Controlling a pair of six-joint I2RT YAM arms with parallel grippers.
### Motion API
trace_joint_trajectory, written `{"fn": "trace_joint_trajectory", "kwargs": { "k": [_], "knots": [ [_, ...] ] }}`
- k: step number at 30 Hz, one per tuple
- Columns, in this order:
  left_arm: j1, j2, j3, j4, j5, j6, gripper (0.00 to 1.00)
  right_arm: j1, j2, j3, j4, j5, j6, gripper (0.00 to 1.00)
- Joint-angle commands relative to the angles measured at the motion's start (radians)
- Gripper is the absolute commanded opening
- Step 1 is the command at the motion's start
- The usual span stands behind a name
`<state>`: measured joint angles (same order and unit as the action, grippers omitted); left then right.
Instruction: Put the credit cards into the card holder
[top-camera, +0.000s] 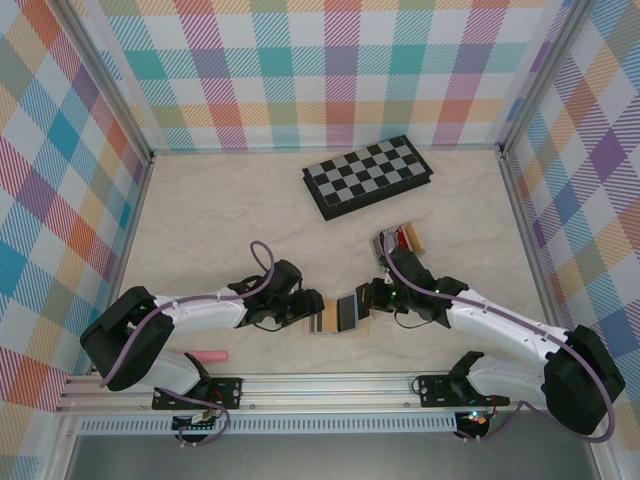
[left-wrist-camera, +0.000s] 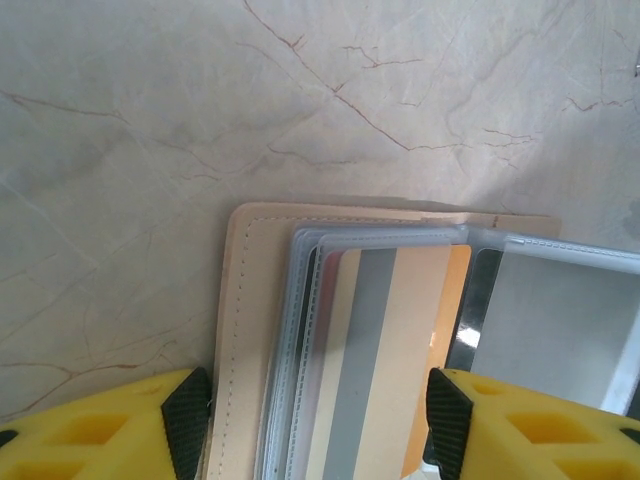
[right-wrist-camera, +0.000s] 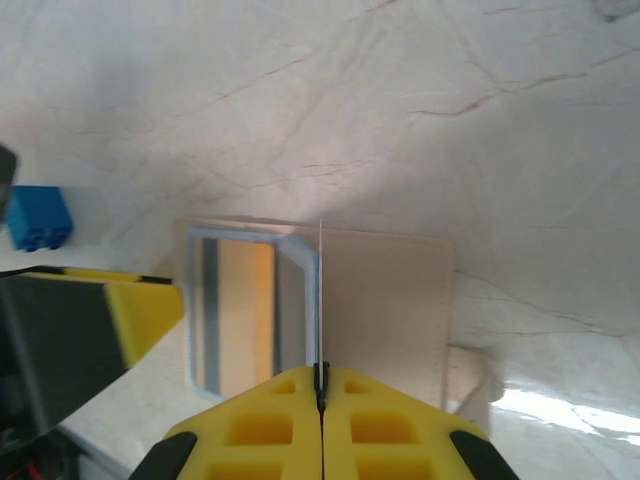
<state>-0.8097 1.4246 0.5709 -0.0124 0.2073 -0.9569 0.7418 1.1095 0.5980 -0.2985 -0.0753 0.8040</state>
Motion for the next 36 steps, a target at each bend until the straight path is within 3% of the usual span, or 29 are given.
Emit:
{"fn": "trace_joint_trajectory", "kwargs": {
  "k": [1,18,29,36],
  "knots": [
    [-0.013,-0.013,0.009,0.005,-0.009,-0.005,0.62,0.007,0.004,0.033,0.053,-0.083,0.009,0.06],
    [-0.013,-0.091,-0.006,-0.021,-0.061,-0.006,0.68,0.007,0.104,0.055,0.135,-0.15,0.023,0.06],
    [-0.013,-0.126,-0.017,-0.027,-0.083,-0.006,0.72,0.007,0.105,0.074,0.03,-0.059,0.024,0.06],
    [-0.013,-0.16,-0.027,-0.033,-0.106,-0.006,0.74,0.007,0.12,0.072,0.087,-0.122,0.028,0.06]
  ]
}}
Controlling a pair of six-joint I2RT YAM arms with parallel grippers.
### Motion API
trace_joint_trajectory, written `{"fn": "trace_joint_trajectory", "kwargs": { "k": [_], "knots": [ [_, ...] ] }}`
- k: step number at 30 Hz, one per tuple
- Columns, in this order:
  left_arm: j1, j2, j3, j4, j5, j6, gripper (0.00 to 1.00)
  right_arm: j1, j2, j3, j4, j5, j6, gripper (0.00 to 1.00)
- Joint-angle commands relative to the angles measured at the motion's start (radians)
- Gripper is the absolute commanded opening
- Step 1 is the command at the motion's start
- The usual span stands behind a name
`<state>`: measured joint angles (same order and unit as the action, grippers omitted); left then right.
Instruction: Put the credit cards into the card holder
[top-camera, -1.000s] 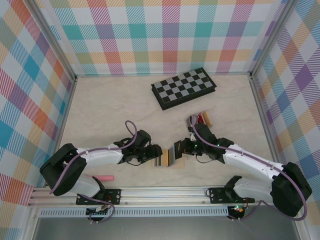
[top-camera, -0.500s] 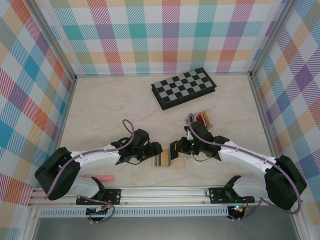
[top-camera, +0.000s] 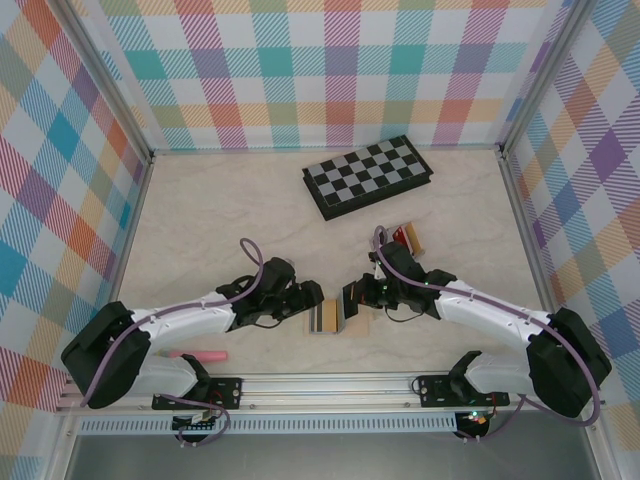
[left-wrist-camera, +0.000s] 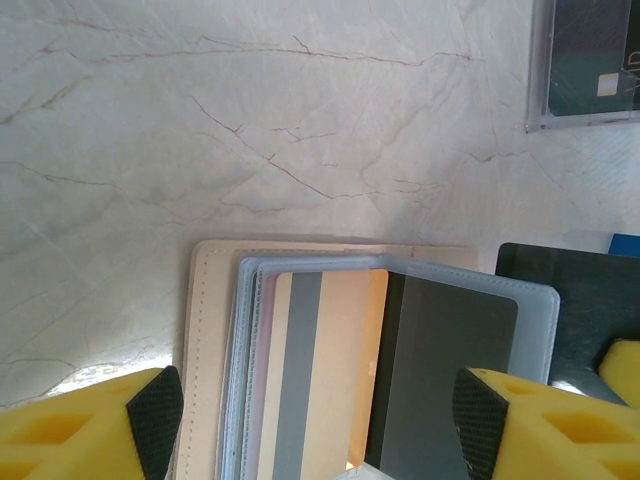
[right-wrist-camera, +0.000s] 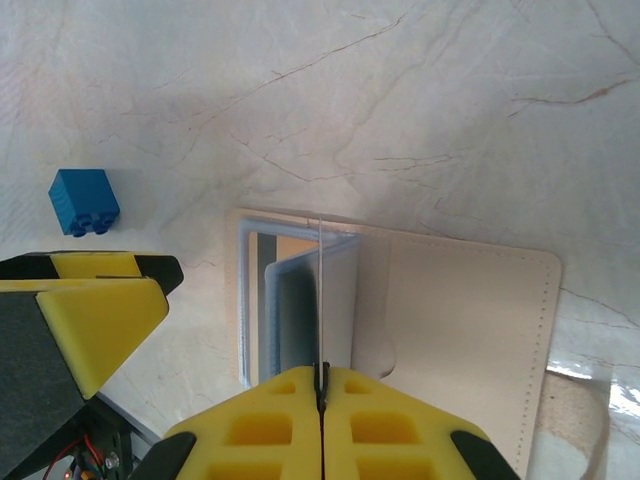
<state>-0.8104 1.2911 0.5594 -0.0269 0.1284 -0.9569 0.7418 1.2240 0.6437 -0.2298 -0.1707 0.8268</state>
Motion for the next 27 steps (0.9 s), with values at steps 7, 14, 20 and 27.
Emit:
{"fn": "trace_joint_trajectory", "kwargs": {
  "k": [7,14,20,27],
  "knots": [
    [-0.012,-0.035,-0.016,-0.017,-0.022,-0.002,0.75,0.007,0.017,0.027,0.03,-0.04,0.001,0.06],
    [-0.012,-0.043,-0.016,-0.014,-0.024,0.0,0.75,0.007,0.034,0.026,0.051,-0.06,0.006,0.06],
    [-0.012,-0.054,-0.018,-0.019,-0.027,0.001,0.75,0.007,0.036,0.029,0.035,-0.042,0.011,0.06],
    [-0.013,-0.056,-0.018,-0.025,-0.03,0.006,0.75,0.007,0.016,0.039,-0.066,0.051,0.013,0.06]
  ]
}}
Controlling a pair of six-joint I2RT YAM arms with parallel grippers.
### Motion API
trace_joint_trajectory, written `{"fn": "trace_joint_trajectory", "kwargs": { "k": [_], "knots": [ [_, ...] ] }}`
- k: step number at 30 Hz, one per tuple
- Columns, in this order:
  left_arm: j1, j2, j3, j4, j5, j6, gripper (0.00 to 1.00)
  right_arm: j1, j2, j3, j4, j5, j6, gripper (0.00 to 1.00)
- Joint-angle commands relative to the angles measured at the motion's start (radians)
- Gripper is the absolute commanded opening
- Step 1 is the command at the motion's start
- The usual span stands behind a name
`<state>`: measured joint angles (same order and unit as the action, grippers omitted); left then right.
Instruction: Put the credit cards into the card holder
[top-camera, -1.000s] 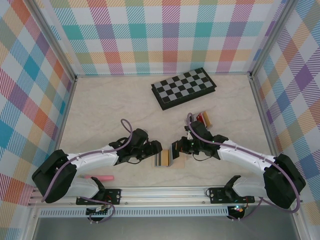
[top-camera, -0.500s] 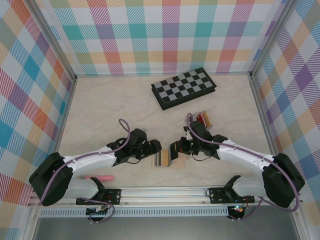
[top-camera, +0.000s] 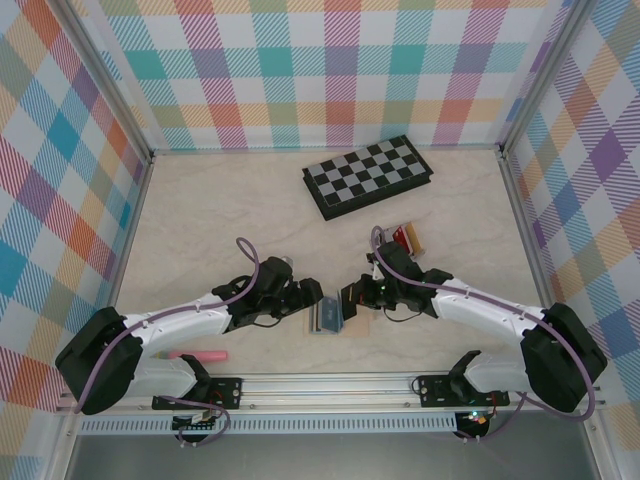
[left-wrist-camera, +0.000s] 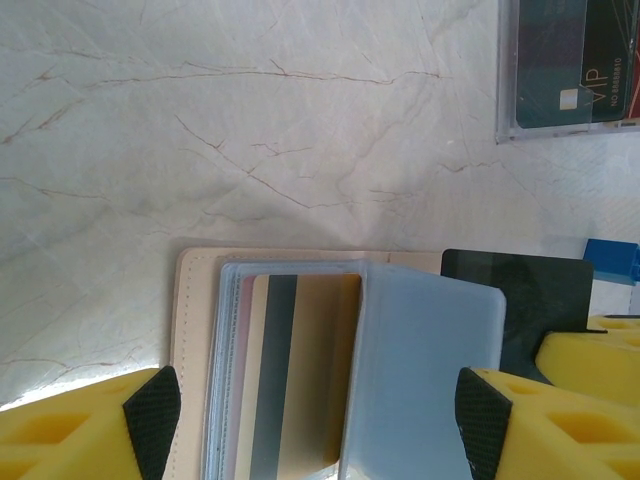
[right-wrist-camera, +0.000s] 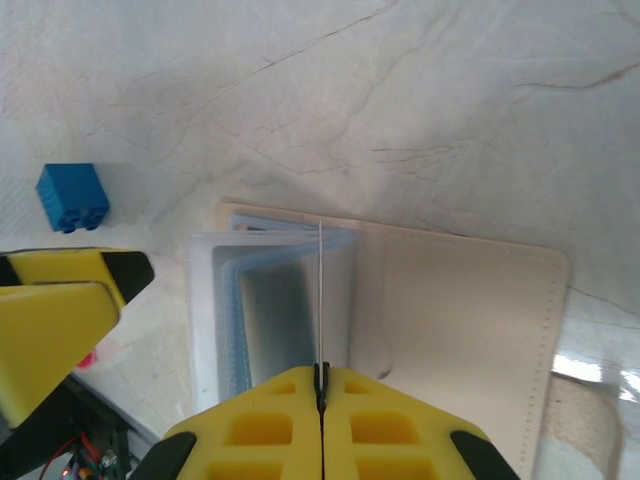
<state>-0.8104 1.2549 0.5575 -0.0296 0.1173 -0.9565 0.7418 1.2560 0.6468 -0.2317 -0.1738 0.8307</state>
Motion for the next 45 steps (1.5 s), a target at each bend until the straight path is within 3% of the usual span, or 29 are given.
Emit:
{"fn": "trace_joint_trajectory", "kwargs": {
  "k": [1,5,8,12,16,21,30,38,45],
  "knots": [
    [-0.012,-0.021,-0.017,-0.026,-0.022,0.006,0.75,0.007,-0.023,0.044,-0.111,0.093,0.008,0.06],
    [-0.012,-0.023,-0.024,-0.036,-0.029,0.003,0.75,0.005,-0.091,0.062,-0.269,0.258,0.012,0.06],
    [-0.012,-0.021,-0.025,-0.042,-0.03,0.003,0.75,0.004,-0.165,0.058,-0.305,0.314,-0.009,0.06],
    [-0.012,-0.005,-0.022,-0.023,-0.014,0.014,0.74,0.004,-0.221,0.003,-0.142,0.179,-0.034,0.08],
    [-0.012,0.027,-0.011,0.028,0.043,0.037,0.75,0.005,-0.142,-0.046,0.043,0.022,0.018,0.07],
    [-0.012,0.08,0.002,0.051,0.094,0.056,0.74,0.005,-0.041,-0.092,0.181,-0.048,0.063,0.06],
    [-0.017,0.197,0.04,-0.027,0.08,0.097,0.66,0.005,0.034,-0.129,0.259,-0.081,0.085,0.05],
    [-0.033,0.256,0.055,-0.067,0.053,0.099,0.42,0.005,0.064,-0.16,0.308,-0.092,0.1,0.05],
    [-0.042,0.269,0.06,-0.058,0.054,0.096,0.39,0.005,0.104,-0.188,0.384,-0.125,0.115,0.05]
  ]
}}
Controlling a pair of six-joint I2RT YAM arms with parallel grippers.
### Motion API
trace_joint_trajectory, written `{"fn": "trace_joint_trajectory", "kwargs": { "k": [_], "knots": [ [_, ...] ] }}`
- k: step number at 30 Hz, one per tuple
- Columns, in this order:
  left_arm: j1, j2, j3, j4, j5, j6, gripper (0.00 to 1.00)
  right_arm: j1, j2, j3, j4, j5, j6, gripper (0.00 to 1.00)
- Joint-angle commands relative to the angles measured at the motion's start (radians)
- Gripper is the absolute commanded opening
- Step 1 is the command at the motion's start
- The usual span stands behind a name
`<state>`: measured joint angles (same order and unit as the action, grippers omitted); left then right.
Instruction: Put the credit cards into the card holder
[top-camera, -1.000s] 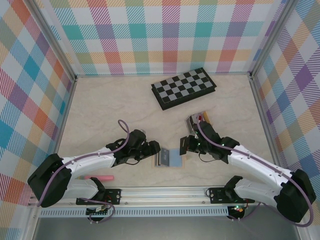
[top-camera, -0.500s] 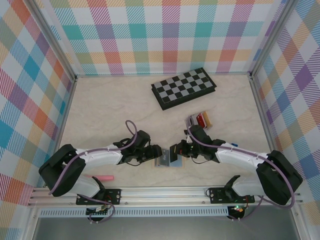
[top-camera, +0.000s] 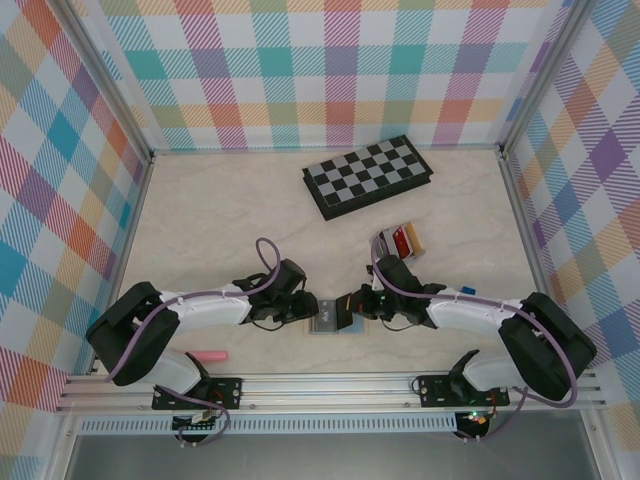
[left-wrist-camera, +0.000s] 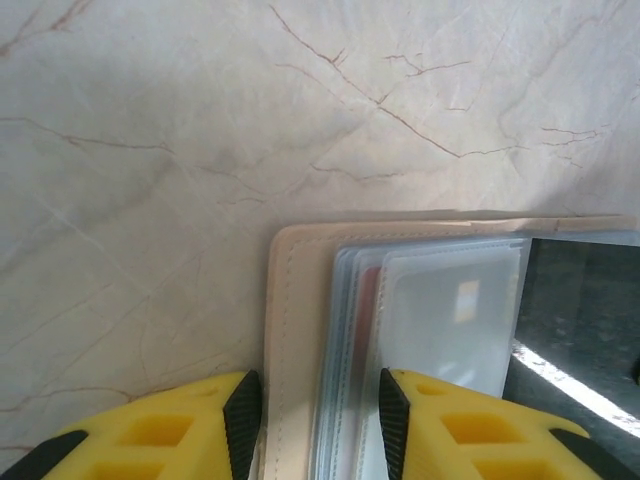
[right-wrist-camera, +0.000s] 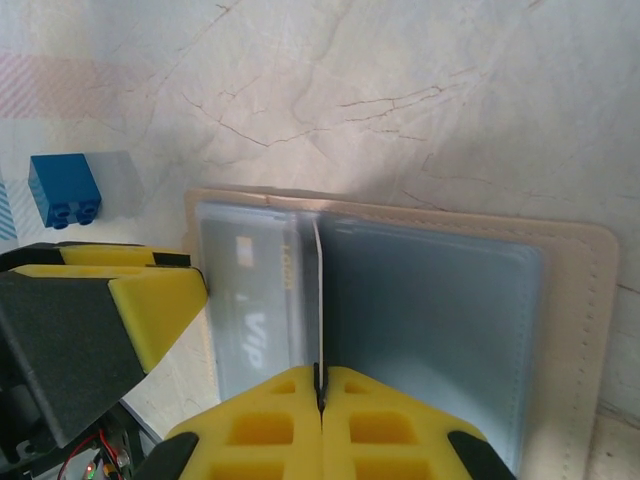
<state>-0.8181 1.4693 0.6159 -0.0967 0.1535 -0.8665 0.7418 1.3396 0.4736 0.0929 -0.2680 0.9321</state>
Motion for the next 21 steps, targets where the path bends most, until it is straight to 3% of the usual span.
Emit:
{"fn": "trace_joint_trajectory", "kwargs": {
  "k": [1,16,21],
  "knots": [
    [-0.035,0.059,0.005,0.011,0.019,0.005,0.39,0.005,0.032,-0.02,0.076,-0.035,0.018,0.05],
    [-0.049,0.07,-0.002,0.031,-0.001,-0.035,0.34,0.005,0.083,-0.048,0.163,-0.083,0.045,0.04],
    [-0.05,0.047,-0.012,0.025,-0.01,-0.042,0.33,0.005,0.002,-0.069,0.136,-0.058,0.073,0.05]
  ]
}}
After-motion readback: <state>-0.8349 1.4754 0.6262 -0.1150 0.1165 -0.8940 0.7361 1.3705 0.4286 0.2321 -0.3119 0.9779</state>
